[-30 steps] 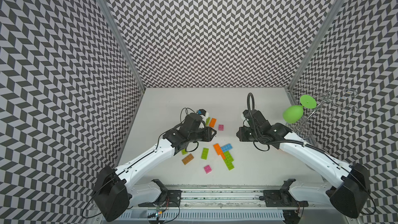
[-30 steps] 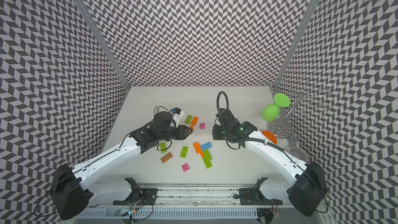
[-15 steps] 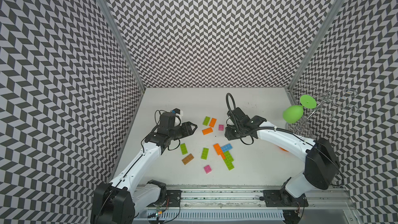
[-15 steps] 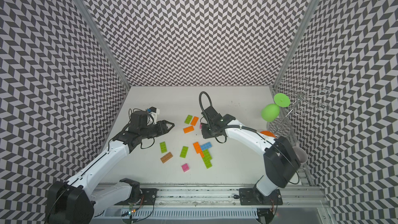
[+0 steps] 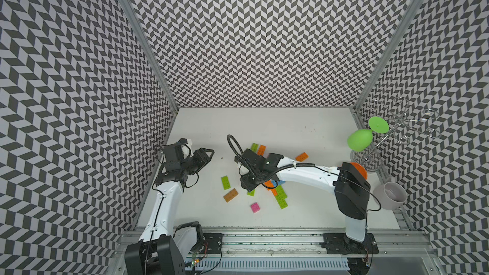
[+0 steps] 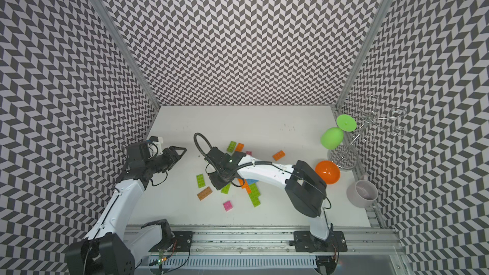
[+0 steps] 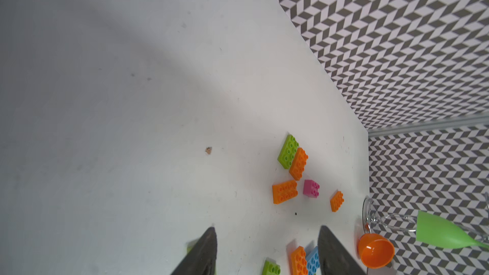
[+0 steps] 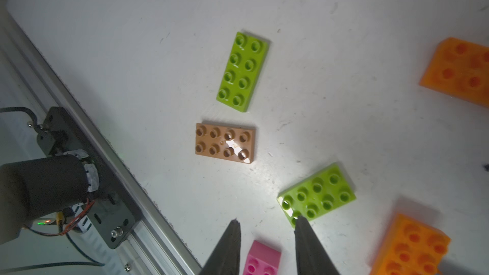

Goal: Assemble a small pinwheel with lego
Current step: Pick up the lego brick from the center of the board.

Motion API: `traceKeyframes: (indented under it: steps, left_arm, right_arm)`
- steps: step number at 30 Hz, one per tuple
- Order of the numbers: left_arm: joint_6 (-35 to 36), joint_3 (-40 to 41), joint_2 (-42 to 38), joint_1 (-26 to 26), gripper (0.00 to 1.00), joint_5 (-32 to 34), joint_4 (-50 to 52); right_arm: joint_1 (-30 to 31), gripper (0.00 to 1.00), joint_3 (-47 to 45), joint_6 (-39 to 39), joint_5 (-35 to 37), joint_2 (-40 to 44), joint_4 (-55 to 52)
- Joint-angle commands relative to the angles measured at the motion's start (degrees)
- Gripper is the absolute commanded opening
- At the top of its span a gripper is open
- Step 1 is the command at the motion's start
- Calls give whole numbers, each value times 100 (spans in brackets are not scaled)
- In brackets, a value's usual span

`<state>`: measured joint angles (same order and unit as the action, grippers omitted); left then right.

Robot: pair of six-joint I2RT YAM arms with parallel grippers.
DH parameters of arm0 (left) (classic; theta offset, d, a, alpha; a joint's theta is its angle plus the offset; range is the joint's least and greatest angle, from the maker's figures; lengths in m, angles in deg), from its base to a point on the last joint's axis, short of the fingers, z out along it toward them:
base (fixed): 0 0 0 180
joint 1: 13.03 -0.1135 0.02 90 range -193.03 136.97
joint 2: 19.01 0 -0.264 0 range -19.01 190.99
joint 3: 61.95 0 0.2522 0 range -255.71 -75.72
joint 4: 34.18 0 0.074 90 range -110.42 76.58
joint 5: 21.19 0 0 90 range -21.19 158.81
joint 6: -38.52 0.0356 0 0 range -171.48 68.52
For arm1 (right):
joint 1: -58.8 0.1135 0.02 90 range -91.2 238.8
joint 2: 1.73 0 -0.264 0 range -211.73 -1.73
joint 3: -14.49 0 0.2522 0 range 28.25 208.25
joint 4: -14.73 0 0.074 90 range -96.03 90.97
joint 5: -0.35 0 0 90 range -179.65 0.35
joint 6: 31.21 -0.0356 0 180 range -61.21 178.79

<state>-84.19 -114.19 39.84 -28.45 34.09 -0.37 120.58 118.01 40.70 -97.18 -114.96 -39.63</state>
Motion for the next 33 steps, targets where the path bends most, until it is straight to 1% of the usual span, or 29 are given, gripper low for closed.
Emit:
traceKeyframes:
  steps: [1, 4, 8, 14, 27, 30, 33]
  left_arm:
    - [237, 54, -117, -726, 60, -355, 344]
    - [407, 71, -137, -1318, 59, -437, 567]
    - [363, 230, -173, -1583, 58, -468, 538]
    - [380, 219, -142, -1652, 57, -513, 526]
    - [405, 251, -146, -1664, 56, -596, 482]
    - [404, 256, -150, -1674, 56, -606, 473]
    - [394, 270, -146, -1670, 56, -624, 456]
  right_arm:
    - [193, 34, 529, -155, 141, -480, -185]
    - [206, 33, 872, -214, 271, -845, -396]
    - [228, 33, 1267, -169, 296, -1214, -635]
    - [232, 34, 1568, -134, 259, -1521, -800]
    - [275, 34, 1605, -90, -70, -1775, -789]
    - [274, 33, 1620, -131, 14, -1837, -856]
    - [287, 29, 1685, -194, 205, -1925, -1010]
